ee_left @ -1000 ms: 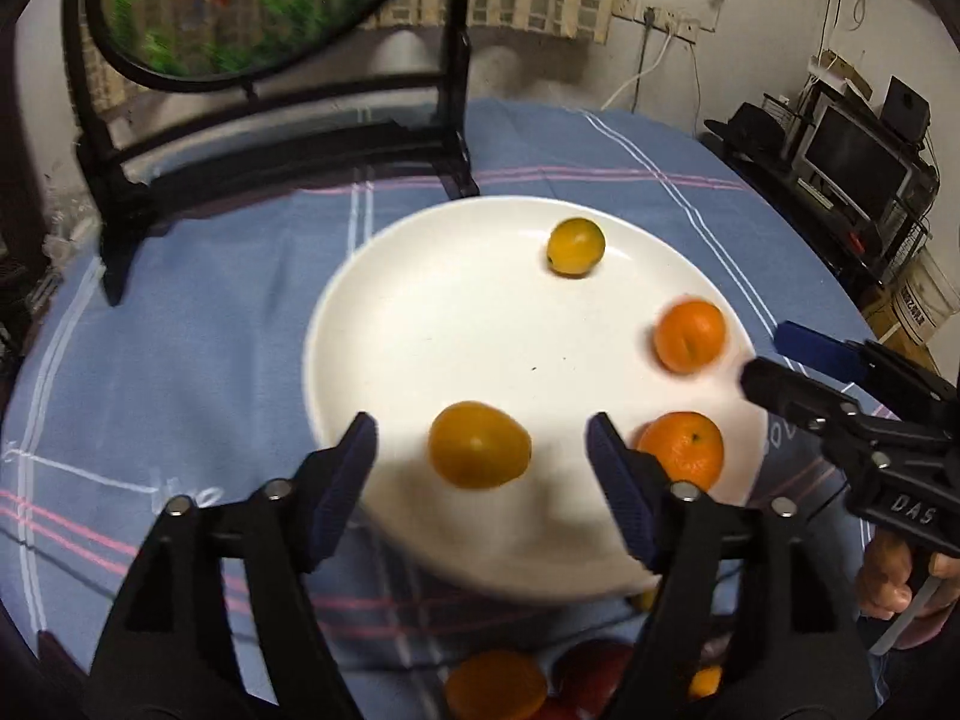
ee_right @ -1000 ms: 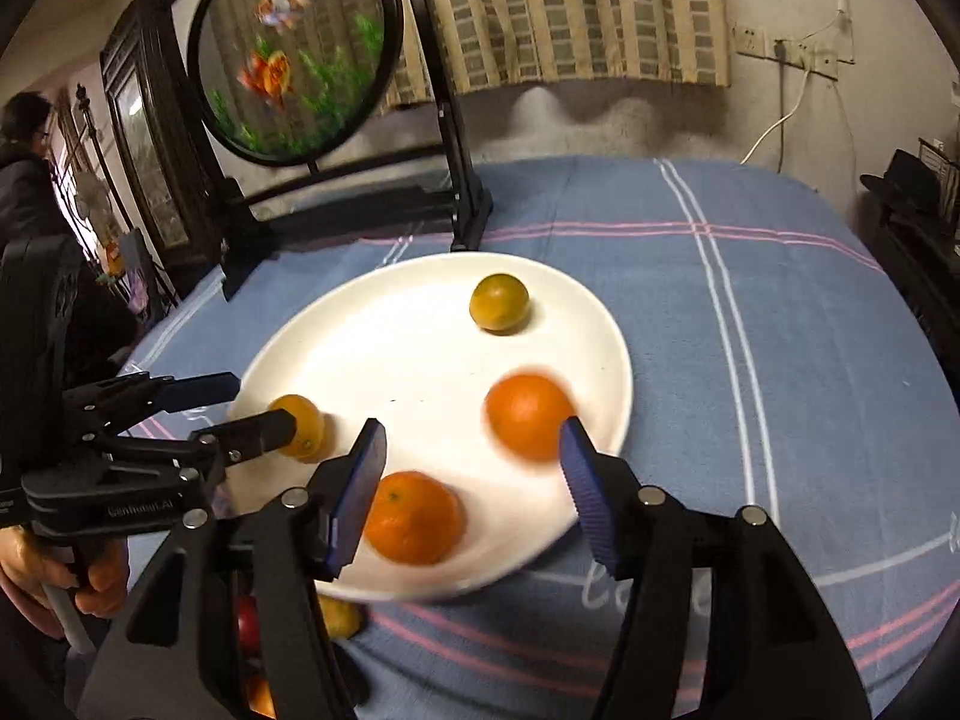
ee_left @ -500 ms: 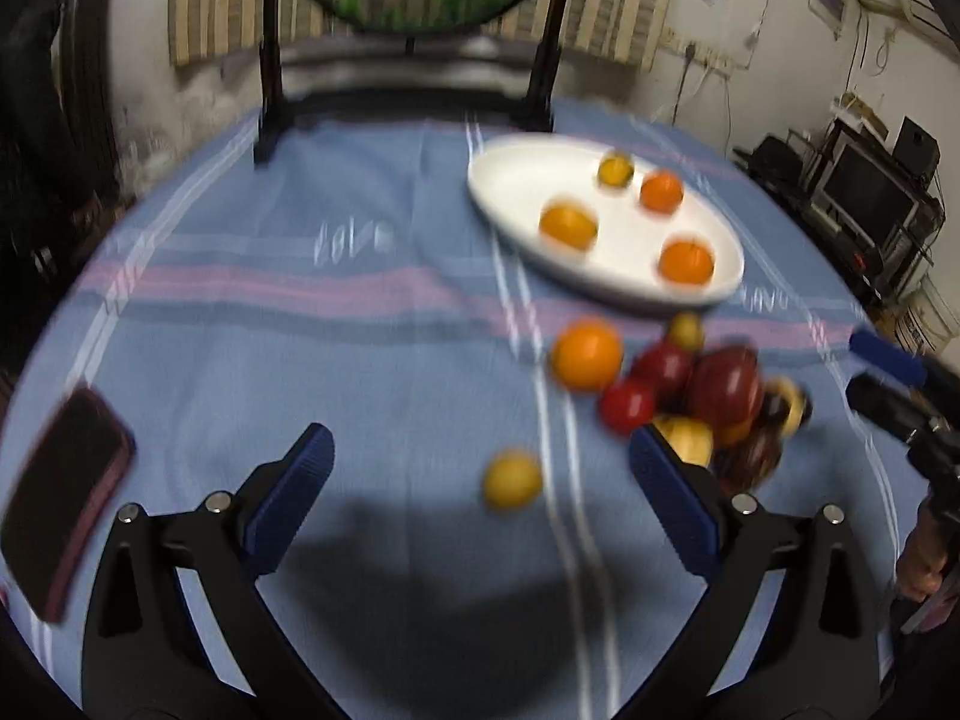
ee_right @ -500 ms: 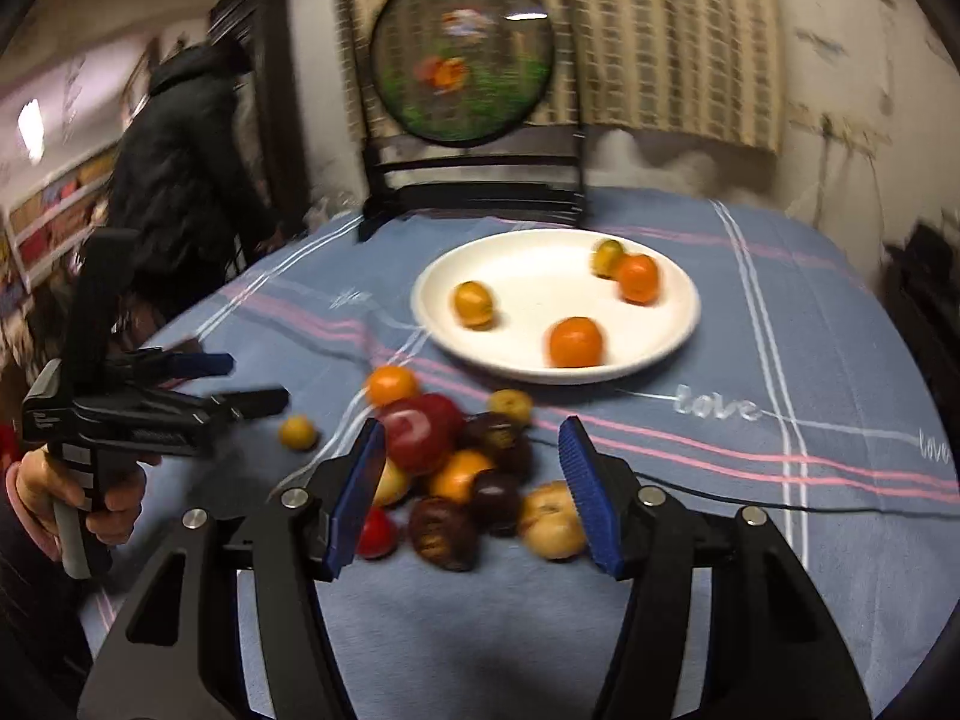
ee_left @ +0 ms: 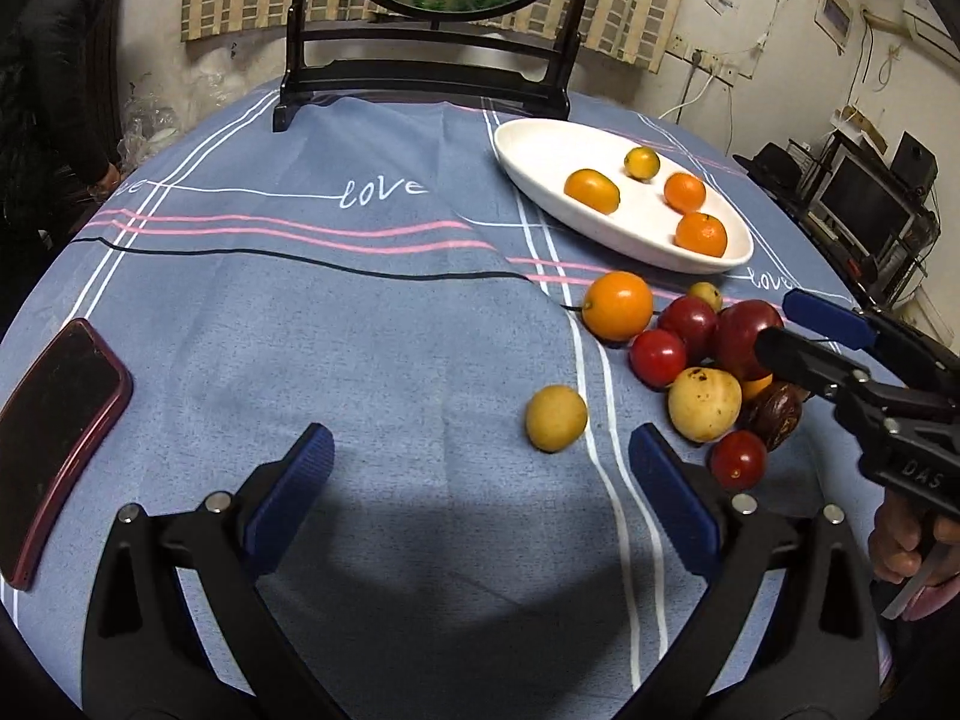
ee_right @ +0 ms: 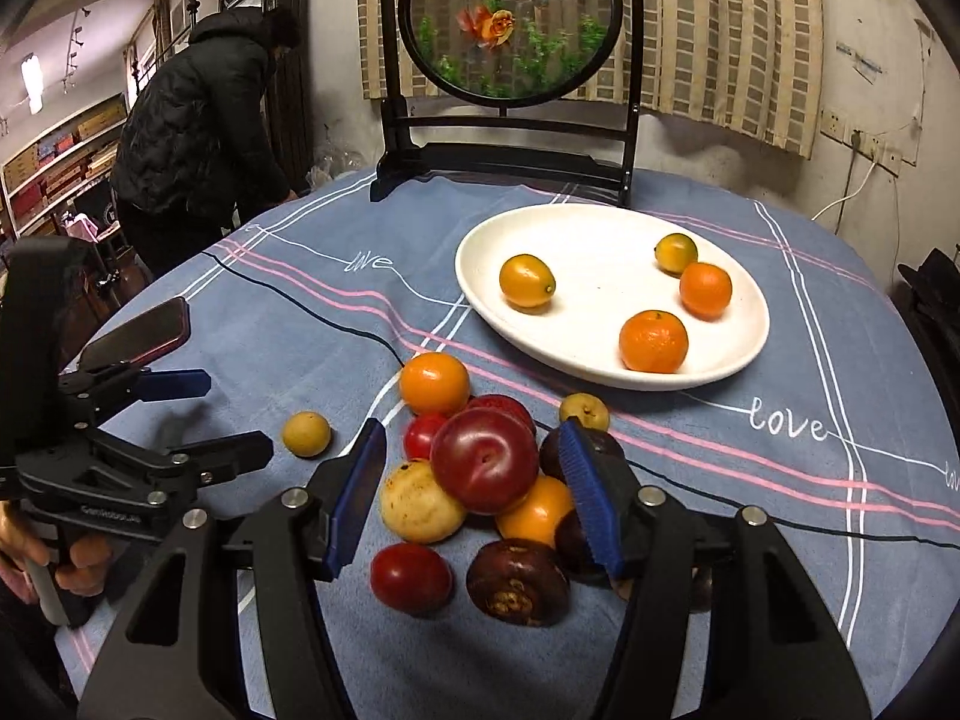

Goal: Organize fruits
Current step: 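Grasp the red apple from the pile with the right tool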

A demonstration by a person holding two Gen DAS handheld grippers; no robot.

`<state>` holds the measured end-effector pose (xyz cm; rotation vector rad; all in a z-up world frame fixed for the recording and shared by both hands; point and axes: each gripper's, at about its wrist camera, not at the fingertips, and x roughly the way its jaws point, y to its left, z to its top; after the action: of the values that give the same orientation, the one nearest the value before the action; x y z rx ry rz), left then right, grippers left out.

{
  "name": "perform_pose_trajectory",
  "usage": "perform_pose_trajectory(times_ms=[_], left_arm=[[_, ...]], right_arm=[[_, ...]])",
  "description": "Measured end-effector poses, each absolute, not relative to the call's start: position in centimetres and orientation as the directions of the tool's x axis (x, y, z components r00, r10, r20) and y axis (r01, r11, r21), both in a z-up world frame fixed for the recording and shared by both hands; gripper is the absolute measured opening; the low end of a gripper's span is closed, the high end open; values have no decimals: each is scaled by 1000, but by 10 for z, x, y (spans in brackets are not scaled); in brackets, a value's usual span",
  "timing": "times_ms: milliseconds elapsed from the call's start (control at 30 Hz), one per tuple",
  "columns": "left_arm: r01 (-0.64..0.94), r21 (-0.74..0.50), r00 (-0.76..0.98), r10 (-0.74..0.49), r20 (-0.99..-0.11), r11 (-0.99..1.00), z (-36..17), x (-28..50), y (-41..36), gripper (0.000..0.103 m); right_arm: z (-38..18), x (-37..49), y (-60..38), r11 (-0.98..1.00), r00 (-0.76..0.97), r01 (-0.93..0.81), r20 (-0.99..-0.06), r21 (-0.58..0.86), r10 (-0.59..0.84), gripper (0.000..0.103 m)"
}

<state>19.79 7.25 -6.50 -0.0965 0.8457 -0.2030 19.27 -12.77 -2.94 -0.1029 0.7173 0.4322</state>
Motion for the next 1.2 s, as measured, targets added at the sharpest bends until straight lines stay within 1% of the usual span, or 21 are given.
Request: perform_pose_trajectory(times_ms=[100,300,500,533,633,700,800,867,900,967,1000,1067,1100,1167,1200], left_arm=[[140,-139,647,-197,-737,980,-65,197,69,100],[140,-132,651,-192,-735,981,-65,197,69,100],[141,-124,650,-186,-737,982,-66,196,67,100],[142,-122,649,-185,-738,982,-66,196,67,100],[138,-114,639,-177,-748,984,-68,198,66,100],[139,-110,628,-174,-758,984,-70,200,65,100],[155,-100,641,-177,-747,983,-69,199,61,100],[182,-72,655,-175,-735,981,-67,199,53,99],[203,-35,660,-163,-734,979,-68,199,46,97],[232,-5,654,-160,-739,973,-70,202,38,86],[245,9,645,-156,-748,969,-72,205,32,83],[257,6,628,-162,-761,966,-76,209,28,73],[260,2,618,-164,-769,966,-78,212,27,71],[257,-2,606,-163,-779,967,-82,216,26,60],[249,-4,604,-158,-781,968,-83,218,27,59]], right_arm=[[-33,196,-126,908,664,-415,-665,51,341,60],[-40,199,-124,913,663,-407,-683,16,307,59],[-45,203,-119,912,657,-411,-701,-23,278,48],[-47,203,-119,912,655,-409,-706,-31,270,45],[-46,204,-123,913,648,-408,-706,-5,286,41],[-45,203,-127,913,649,-407,-697,20,304,41],[-37,198,-136,913,664,-403,-665,68,343,41],[-31,194,-142,910,673,-405,-643,94,366,41],[-29,192,-144,908,675,-405,-636,104,373,41],[-25,188,-149,906,679,-406,-624,120,387,41],[-23,187,-149,905,680,-408,-620,124,391,41],[-20,184,-152,902,684,-411,-610,133,401,41],[-19,182,-153,902,685,-411,-607,135,403,41],[-18,181,-155,900,682,-410,-606,148,410,41],[-18,181,-155,900,680,-408,-607,152,411,41]])
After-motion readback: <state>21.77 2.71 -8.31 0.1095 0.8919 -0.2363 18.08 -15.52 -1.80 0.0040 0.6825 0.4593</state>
